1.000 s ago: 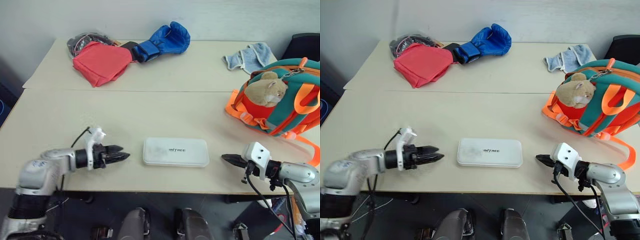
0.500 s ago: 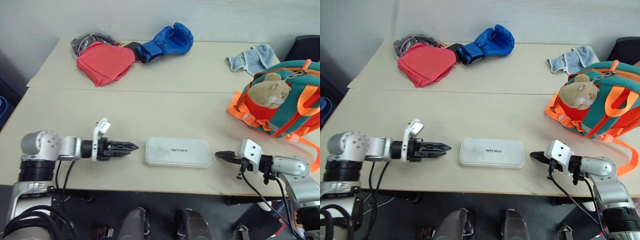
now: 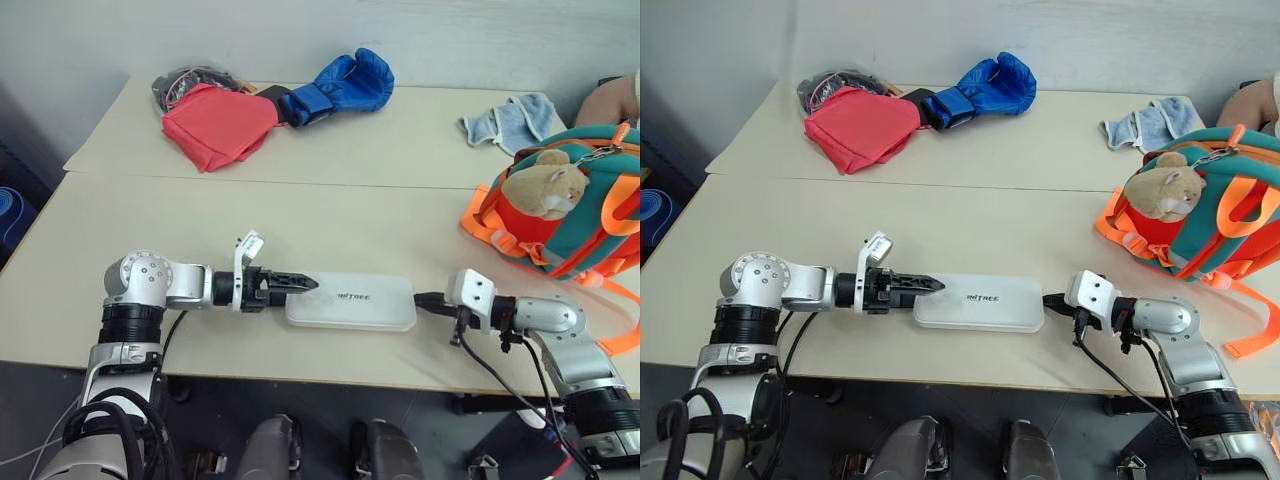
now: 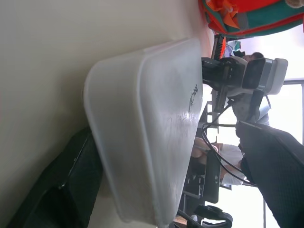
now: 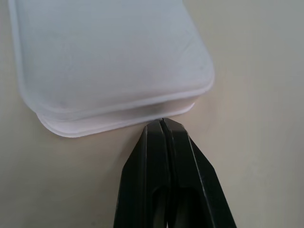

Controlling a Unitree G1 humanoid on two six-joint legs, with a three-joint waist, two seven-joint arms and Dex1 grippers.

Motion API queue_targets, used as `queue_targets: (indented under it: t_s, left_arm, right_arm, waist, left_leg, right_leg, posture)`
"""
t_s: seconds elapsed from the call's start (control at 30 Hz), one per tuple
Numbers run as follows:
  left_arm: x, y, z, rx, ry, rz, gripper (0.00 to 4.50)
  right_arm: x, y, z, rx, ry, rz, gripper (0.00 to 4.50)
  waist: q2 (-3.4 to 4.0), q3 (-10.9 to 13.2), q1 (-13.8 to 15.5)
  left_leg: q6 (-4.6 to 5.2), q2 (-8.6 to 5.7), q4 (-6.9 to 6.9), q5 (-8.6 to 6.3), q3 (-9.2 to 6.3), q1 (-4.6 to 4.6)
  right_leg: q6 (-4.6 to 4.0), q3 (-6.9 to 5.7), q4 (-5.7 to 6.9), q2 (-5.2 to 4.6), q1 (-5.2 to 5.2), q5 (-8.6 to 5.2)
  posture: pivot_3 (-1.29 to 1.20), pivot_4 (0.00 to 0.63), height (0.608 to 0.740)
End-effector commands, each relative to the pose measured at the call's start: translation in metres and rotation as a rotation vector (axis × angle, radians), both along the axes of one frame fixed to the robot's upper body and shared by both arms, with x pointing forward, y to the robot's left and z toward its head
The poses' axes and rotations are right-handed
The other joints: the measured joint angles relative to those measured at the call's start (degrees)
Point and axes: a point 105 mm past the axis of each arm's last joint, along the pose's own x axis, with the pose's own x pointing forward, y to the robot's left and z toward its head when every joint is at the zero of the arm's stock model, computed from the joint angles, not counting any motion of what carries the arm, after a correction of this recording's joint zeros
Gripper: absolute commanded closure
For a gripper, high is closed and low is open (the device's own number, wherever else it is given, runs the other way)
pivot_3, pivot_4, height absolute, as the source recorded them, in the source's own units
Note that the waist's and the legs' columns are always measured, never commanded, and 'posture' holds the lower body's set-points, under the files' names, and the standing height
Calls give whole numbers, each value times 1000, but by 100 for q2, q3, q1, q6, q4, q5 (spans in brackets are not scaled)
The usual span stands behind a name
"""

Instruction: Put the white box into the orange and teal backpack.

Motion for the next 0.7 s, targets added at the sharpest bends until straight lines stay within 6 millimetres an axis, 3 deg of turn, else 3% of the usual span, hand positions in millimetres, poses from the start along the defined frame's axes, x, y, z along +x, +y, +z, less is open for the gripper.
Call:
queue_targets:
  t_s: [0.03, 0.27, 0.33, 0.43, 0.5, 0.6, 0.7]
  left_arm:
    - [-9, -15, -9, -29, 63, -46, 925]
    - [-12, -12, 2, -85, 28, -39, 3079]
    - [-11, -8, 16, -131, -70, -20, 3289]
    - [-10, -1, 41, -186, -443, 9, 3289]
    - [-21, 6, 50, -200, -655, -64, 3289]
    - [-31, 15, 50, -194, -794, -153, 3289]
    - [-25, 31, 58, -55, -1209, -138, 3289]
  right_arm:
    - [-5, 15, 0, 18, 7, 43, 4500]
    - [-14, 10, 1, 37, 22, 28, 4500]
    - [-19, 4, 7, 87, 32, -6, 4500]
    - [-34, -10, 17, 178, 44, -71, 4015]
    - [-50, -23, 20, 221, 64, -129, 3352]
    - [-66, -36, 21, 243, 61, -208, 2355]
    - [-91, -74, 23, 277, -7, -439, 1302]
  waist:
    - [-1, 0, -11]
    - [-2, 0, -27]
    - [-2, 0, -27]
    - [1, 3, -24]
    - [3, 4, -14]
    - [7, 2, 4]
    - [12, -1, 37]
  left_leg:
    - [1, 0, 0, 0, 0, 0]
    - [-2, 2, -1, 2, 1, -5]
    - [-2, 2, -1, 2, 1, -5]
    - [-6, 2, -10, -1, 1, -17]
    - [-28, 2, -14, -11, 4, -18]
    - [-43, 4, -20, -19, 11, -17]
    - [-45, 3, -36, -23, 10, -19]
  right_leg:
    - [0, 0, 0, 0, 0, 0]
    - [0, 0, 2, 2, -8, 0]
    - [0, 0, 0, 2, -8, 0]
    - [-1, 0, -3, 2, -19, -1]
    - [-3, 0, -9, 6, -21, -2]
    - [-7, 1, -25, 6, -18, -4]
    - [-1, 5, -52, 2, -16, 0]
  posture:
    - [0, 150, 740]
    - [0, 150, 740]
    - [0, 150, 740]
    - [0, 150, 740]
    - [0, 150, 740]
    - [0, 150, 740]
    - [0, 150, 740]
